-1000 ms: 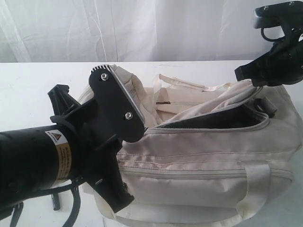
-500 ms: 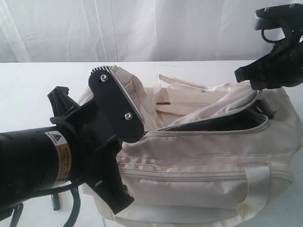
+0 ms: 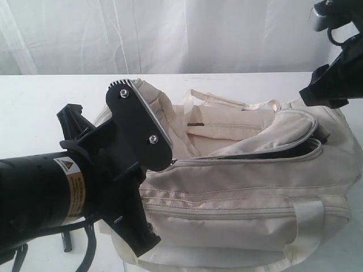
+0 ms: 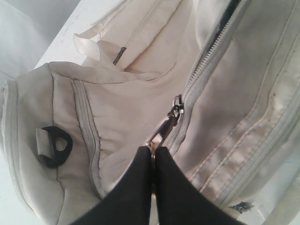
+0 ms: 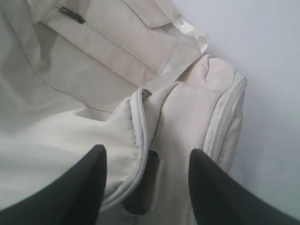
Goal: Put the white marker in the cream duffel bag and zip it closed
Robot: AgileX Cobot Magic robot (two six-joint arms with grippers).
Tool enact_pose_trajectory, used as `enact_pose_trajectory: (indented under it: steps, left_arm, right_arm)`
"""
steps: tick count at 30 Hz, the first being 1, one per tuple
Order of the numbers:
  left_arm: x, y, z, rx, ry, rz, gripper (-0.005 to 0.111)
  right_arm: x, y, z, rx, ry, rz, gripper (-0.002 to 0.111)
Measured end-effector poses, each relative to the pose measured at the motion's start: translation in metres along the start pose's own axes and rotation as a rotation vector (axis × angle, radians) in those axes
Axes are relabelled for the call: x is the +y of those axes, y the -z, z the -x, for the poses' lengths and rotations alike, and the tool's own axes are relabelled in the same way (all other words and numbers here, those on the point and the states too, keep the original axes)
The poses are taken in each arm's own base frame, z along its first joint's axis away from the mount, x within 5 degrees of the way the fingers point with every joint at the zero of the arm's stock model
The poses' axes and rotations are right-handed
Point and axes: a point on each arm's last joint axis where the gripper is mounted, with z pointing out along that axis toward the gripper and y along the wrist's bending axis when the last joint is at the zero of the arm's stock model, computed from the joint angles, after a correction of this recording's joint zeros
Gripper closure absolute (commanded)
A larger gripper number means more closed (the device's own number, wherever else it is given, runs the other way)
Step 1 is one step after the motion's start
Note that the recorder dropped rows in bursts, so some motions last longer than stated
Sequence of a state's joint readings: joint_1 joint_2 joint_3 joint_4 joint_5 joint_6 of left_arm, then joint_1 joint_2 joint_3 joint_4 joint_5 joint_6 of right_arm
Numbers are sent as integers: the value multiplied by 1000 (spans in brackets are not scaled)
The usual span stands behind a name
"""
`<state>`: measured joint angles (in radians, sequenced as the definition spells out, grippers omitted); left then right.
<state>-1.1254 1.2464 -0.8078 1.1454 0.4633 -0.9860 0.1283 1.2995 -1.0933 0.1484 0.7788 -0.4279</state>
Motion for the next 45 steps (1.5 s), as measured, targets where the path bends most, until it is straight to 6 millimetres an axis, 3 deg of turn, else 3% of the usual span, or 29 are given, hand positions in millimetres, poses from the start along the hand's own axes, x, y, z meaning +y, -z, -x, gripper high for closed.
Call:
enact_pose_trajectory:
  steps: [7,15,20,29,36,40,45]
  left_arm:
    - [0,0,0,0,0,0,107]
    - [0,0,0,0,0,0,107]
    - [0,0,0,0,0,0,107]
    - [1,0,-1,13,0,14,107]
    - [2,0,-2,22,-2,26,107]
    - [2,0,-2,22,-2,26,107]
    - [2,0,-1,18,0,25,107]
  right_arm:
    - [15,47,4,-184,115,60,62]
    - [38,53,3,-212,334,258,61]
    - [59,56,3,-233,474,367,50]
    - [102,17,-17,-176,715,536,47]
    - [126,-2,-20,-204,764,532,47]
    - [136,-17,-20,-185,797,549,69]
    - [138,-26,-20,-163,797,559,106]
